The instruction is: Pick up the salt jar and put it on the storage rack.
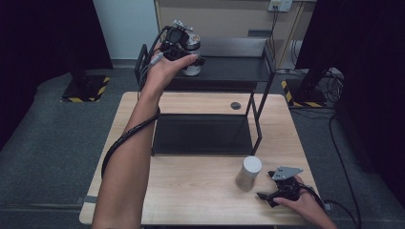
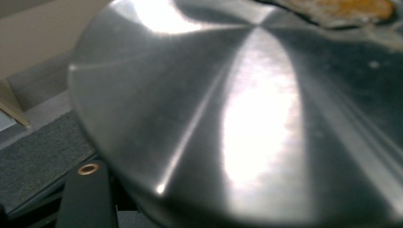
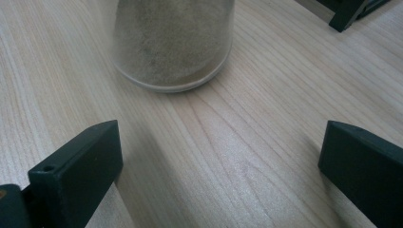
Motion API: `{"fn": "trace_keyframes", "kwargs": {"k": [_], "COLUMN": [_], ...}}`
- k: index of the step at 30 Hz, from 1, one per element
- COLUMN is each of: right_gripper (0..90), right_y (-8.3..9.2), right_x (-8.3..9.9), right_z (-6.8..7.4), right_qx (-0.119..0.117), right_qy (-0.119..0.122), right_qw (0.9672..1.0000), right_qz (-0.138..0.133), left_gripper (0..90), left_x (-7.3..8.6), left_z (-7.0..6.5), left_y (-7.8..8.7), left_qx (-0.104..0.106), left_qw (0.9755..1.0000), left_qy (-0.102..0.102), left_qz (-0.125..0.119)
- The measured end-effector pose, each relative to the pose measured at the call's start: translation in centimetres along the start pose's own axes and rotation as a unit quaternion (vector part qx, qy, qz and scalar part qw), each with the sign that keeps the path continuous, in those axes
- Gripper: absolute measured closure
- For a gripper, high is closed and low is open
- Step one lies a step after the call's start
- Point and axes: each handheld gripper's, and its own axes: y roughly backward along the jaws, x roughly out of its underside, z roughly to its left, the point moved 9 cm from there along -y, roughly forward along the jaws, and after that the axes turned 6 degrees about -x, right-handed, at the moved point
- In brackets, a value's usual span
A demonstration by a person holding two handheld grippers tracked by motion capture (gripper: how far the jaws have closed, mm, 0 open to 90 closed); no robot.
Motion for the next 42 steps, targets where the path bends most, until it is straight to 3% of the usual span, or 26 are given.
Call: {"fn": "trace_keyframes", "kwargs": {"k": [4,7,16,28,33,36,42], "right_gripper": [1.8,1.8,1.8,1.7,1.7,1.7,1.8], "right_y": [0.0,0.0,0.0,0.0,0.0,0.0,0.0], "right_x": [0.0,0.0,0.0,0.0,0.0,0.0,0.0], "right_z": [0.0,0.0,0.0,0.0,0.0,0.0,0.0], "right_qx": [0.0,0.0,0.0,0.0,0.0,0.0,0.0], "right_qy": [0.0,0.0,0.001,0.0,0.0,0.0,0.0], "right_qw": [1.0,1.0,1.0,1.0,1.0,1.0,1.0], "right_qz": [0.0,0.0,0.0,-0.001,-0.001,-0.001,-0.001], "left_gripper": [13.0,10.9,8.8,9.0,9.5,9.6,9.7], "left_x": [0.0,-0.1,0.5,2.8,3.7,4.0,4.3], "left_z": [-0.4,-0.5,-0.8,-0.6,0.2,0.5,0.7], "left_y": [0.3,0.8,3.0,6.2,7.4,8.0,8.2], "left_qx": [-0.011,-0.014,-0.023,-0.032,-0.012,0.005,0.061], "left_qw": [0.9999,0.9996,0.999,0.9983,0.9988,0.9984,0.9945], "left_qy": [-0.012,-0.023,-0.039,-0.048,-0.041,-0.048,-0.073], "left_qz": [0.001,0.003,-0.005,-0.012,-0.022,-0.03,-0.044]}}
